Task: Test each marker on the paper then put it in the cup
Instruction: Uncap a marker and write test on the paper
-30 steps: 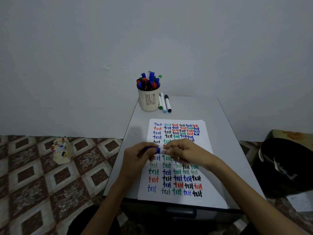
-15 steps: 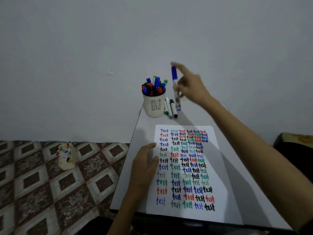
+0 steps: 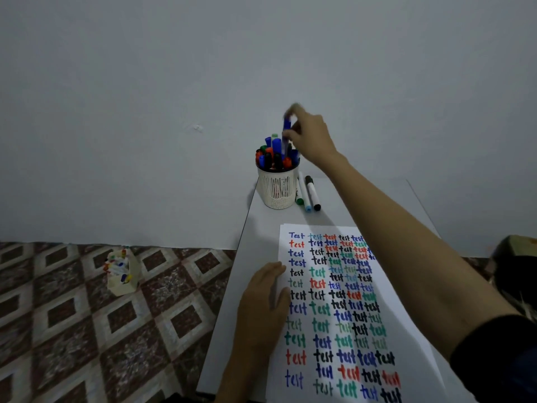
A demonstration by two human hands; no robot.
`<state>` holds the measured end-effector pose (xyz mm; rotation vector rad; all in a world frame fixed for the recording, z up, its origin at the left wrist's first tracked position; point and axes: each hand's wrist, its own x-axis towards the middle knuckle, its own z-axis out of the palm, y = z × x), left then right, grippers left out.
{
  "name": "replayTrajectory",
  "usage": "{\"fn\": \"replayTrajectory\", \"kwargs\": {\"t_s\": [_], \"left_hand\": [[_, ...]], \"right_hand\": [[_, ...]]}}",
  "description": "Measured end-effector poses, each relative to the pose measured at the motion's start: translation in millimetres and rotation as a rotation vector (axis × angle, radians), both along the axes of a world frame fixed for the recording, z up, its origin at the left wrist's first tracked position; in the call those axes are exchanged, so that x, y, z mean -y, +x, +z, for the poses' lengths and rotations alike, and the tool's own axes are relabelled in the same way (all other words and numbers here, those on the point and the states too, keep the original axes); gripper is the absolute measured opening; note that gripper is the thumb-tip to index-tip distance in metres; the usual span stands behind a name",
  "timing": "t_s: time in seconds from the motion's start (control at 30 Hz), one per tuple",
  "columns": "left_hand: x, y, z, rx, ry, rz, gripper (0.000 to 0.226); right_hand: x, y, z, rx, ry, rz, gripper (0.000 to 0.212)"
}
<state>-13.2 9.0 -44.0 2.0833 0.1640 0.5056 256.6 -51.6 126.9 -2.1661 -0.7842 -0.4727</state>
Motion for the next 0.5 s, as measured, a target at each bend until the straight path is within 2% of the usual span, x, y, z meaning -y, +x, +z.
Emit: {"fn": "replayTrajectory", "kwargs": {"t_s": [0.03,0.1,0.23,0.27,0.3,0.4,0.43,0.5], "left_hand": [[0.2,-0.2,0.5,-0.003,0.01,-0.003,0.042],[0.4,-0.5,0.9,-0.015,0.015,-0.012,0.046],[0.3,-0.2,1.0,-0.018,0.028,-0.023,0.055],[0.4,-0.3,1.1,-0.018,0.032,-0.024,0.055],[0.5,-0.1,1.0,-0.022,0.032,-0.025,0.052],[0.2,-0.6,1.2,-0.04,0.046,-0.028,0.048],[-0.1,-0.5,1.4,-0.041,0.057,-0.031,0.048],[-0.5,-0.7,2.0,-0.044,0.069,-0.034,0.049]], "right_hand": [[0.7,0.6,-4.3,-0.017,-0.059,0.0,0.017],[3.7,1.7,-10.6,-0.047,-0.053,0.032,0.021],[22.2,8.5,-26.7,-0.191,0.345,-0.027,0.031],[29.1,10.8,-34.3,-0.234,0.351,-0.071,0.035],[36.7,12.3,-42.6,-0.294,0.251,-0.101,0.039],[53.6,11.1,-76.0,-0.488,-0.375,0.02,0.045],[56.8,7.2,-86.6,-0.511,-0.524,0.04,0.047],[60.4,0.2,-105.7,-0.46,-0.589,-0.011,0.05]]}}
